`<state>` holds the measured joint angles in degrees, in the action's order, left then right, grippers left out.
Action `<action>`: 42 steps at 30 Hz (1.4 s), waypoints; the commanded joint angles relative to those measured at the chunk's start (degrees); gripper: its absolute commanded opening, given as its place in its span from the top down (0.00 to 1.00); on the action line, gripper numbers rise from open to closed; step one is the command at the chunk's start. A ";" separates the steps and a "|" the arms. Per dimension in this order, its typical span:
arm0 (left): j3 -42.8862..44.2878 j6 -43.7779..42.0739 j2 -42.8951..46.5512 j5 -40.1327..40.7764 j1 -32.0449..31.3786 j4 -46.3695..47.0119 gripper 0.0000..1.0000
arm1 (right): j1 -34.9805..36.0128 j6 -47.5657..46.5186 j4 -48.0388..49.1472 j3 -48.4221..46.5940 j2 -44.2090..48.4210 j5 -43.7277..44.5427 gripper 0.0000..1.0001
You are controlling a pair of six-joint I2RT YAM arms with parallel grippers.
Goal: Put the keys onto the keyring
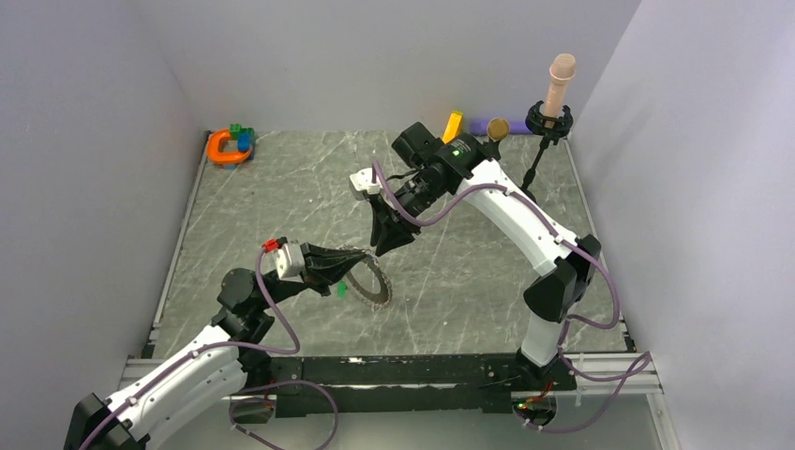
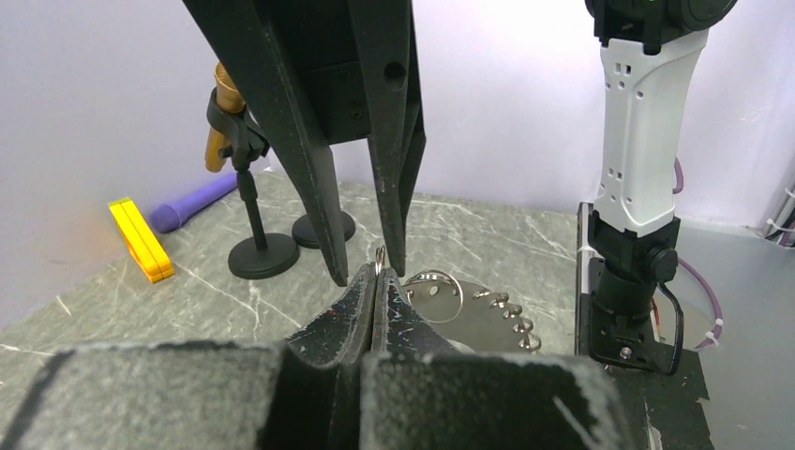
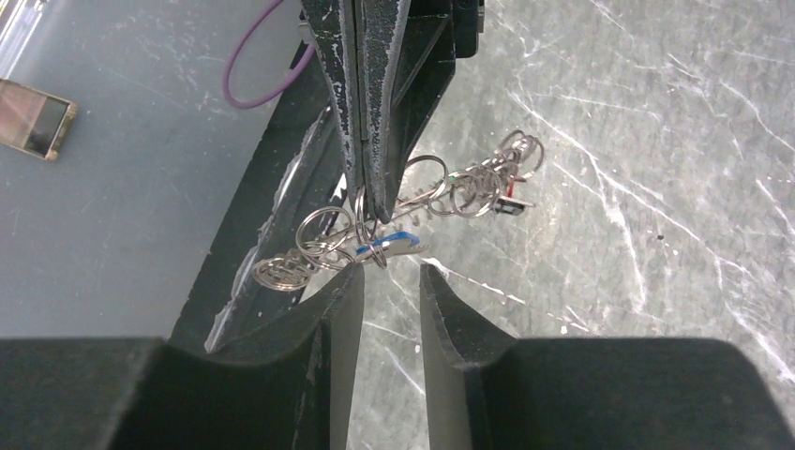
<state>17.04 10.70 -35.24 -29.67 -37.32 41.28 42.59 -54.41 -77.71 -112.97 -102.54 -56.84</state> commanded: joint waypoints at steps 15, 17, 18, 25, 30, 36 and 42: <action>-3.48 4.82 0.38 4.55 0.06 14.78 1.00 | 0.87 -0.70 1.18 -1.89 0.03 -4.43 1.00; -4.65 6.09 -0.36 5.89 0.07 18.48 1.00 | 0.98 -0.78 1.11 -1.50 0.22 -4.42 1.00; -5.13 6.64 -1.00 6.40 0.07 20.45 1.00 | 1.01 -0.72 1.12 -1.40 0.36 -4.42 1.00; -6.22 9.62 -6.81 7.52 0.06 31.97 1.00 | 1.44 1.29 2.63 -1.55 0.26 -3.40 1.00; -6.26 11.52 -9.61 8.14 0.06 37.05 1.00 | 1.77 3.78 4.93 -0.69 0.36 -1.28 1.00; -6.67 12.68 -10.81 7.99 0.08 39.48 1.00 | 1.77 5.17 5.73 -0.50 0.40 -0.54 1.00; -6.85 10.85 -7.42 5.36 0.17 32.72 1.00 | 0.06 6.99 6.06 -2.06 1.16 1.58 0.80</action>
<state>9.63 22.15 -45.84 -23.53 -37.30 72.99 43.72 -48.49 -72.97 -112.97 -102.76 -56.21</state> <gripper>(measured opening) 0.012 0.167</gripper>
